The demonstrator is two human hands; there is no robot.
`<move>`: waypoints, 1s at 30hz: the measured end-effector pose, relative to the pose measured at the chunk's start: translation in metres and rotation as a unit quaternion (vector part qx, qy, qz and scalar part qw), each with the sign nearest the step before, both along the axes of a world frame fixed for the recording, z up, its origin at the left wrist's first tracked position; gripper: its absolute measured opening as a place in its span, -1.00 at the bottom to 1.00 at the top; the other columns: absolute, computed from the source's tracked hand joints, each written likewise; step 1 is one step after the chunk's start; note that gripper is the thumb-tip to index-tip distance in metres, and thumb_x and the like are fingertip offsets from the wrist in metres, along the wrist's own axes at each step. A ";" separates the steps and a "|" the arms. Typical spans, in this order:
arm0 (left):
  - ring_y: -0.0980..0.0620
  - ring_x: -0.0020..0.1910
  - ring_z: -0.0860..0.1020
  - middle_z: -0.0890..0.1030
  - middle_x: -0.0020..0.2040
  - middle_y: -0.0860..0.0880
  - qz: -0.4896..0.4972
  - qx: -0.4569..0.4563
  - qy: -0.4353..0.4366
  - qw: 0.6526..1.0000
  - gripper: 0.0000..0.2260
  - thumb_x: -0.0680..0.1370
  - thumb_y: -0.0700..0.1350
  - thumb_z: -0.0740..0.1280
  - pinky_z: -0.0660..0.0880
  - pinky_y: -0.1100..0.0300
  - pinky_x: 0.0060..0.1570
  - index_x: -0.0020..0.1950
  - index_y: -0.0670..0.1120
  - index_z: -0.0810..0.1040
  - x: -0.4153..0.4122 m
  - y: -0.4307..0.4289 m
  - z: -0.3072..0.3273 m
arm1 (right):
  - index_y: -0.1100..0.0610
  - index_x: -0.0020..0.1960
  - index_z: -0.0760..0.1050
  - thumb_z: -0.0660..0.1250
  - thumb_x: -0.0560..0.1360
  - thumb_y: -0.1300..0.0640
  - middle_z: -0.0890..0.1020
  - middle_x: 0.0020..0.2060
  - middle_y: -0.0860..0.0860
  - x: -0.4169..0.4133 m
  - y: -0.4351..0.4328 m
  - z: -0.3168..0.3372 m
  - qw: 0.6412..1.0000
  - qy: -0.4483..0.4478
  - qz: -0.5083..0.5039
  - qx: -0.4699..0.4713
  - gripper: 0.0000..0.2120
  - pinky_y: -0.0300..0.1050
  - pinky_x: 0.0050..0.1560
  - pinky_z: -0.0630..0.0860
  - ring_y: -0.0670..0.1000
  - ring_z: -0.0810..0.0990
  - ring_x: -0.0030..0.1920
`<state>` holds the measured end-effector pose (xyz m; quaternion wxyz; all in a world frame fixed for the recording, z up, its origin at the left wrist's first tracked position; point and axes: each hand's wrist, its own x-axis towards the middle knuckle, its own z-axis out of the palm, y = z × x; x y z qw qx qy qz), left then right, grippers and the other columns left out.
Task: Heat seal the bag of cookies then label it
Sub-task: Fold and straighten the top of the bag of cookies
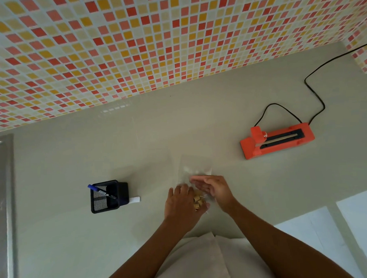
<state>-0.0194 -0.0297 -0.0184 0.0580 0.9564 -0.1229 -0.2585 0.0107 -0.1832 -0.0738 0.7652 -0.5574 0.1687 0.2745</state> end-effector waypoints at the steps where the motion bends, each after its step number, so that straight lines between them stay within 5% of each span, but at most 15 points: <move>1: -0.06 0.38 0.34 0.43 0.37 -0.02 -0.006 0.006 0.000 1.000 -0.31 0.50 0.42 -0.01 0.23 0.00 0.40 0.38 -0.04 0.41 0.000 0.000 0.000 | 0.34 0.18 0.60 0.14 0.50 0.18 0.66 0.14 0.28 0.001 -0.001 0.001 1.000 0.010 0.002 0.008 -0.60 0.11 0.36 0.46 0.22 0.62 0.23; 9: -0.08 0.41 0.32 0.39 0.41 -0.04 -0.012 -0.001 0.009 1.000 -0.29 0.49 0.43 0.02 0.19 -0.04 0.43 0.40 -0.05 0.38 0.000 0.003 -0.001 | 0.35 0.17 0.58 0.13 0.51 0.15 0.67 0.14 0.26 0.026 -0.012 0.008 1.000 0.005 -0.004 -0.009 -0.60 0.07 0.25 0.55 0.21 0.65 0.19; 13: -0.06 0.38 0.35 0.41 0.39 -0.03 0.001 -0.012 0.007 1.000 -0.30 0.47 0.44 0.03 0.23 -0.02 0.41 0.36 -0.04 0.42 0.000 0.002 -0.001 | 0.30 0.06 0.60 0.04 0.62 0.34 0.71 0.07 0.14 0.047 -0.020 0.004 0.997 -0.018 -0.060 -0.036 -0.66 0.08 0.29 0.51 0.16 0.65 0.19; 16: -0.05 0.28 0.43 0.47 0.31 -0.02 0.016 -0.025 0.011 1.000 -0.34 0.47 0.43 0.02 0.32 0.03 0.30 0.27 -0.02 0.49 0.005 0.001 -0.002 | 0.27 0.05 0.57 0.00 0.63 0.37 0.63 0.15 0.23 0.075 -0.036 0.009 0.994 -0.033 -0.081 -0.058 -0.65 -0.01 0.26 0.52 0.26 0.58 0.26; 23: -0.13 0.19 0.51 0.50 0.22 -0.08 0.057 -0.054 0.062 0.995 -0.65 0.64 0.12 0.09 0.40 -0.03 0.13 0.31 -0.03 0.44 0.054 0.001 0.004 | 0.34 0.22 0.55 0.22 0.55 0.26 0.63 0.18 0.25 0.071 -0.028 0.017 0.984 -0.066 -0.125 -0.111 -0.69 -0.11 0.27 0.53 0.16 0.61 0.23; 27: -0.14 0.11 0.57 0.52 0.18 -0.08 0.072 -0.061 0.049 0.994 -0.73 0.62 -0.05 0.22 0.50 0.02 0.03 0.30 -0.07 0.38 0.066 -0.001 -0.006 | 0.09 0.03 0.66 0.34 0.53 0.23 0.73 -0.03 0.02 0.051 -0.019 0.016 0.938 -0.094 -0.145 -0.301 -0.84 0.05 0.18 0.58 0.04 0.69 0.04; 30: -0.16 0.10 0.59 0.55 0.17 -0.07 0.071 -0.053 0.045 0.995 -0.72 0.59 -0.08 0.27 0.51 0.04 0.01 0.28 -0.08 0.38 0.070 -0.002 -0.008 | 0.16 0.02 0.63 0.34 0.50 0.30 0.67 -0.11 -0.03 0.036 -0.015 0.030 0.897 -0.076 -0.140 -0.413 -0.85 -0.13 0.10 0.58 -0.03 0.63 -0.09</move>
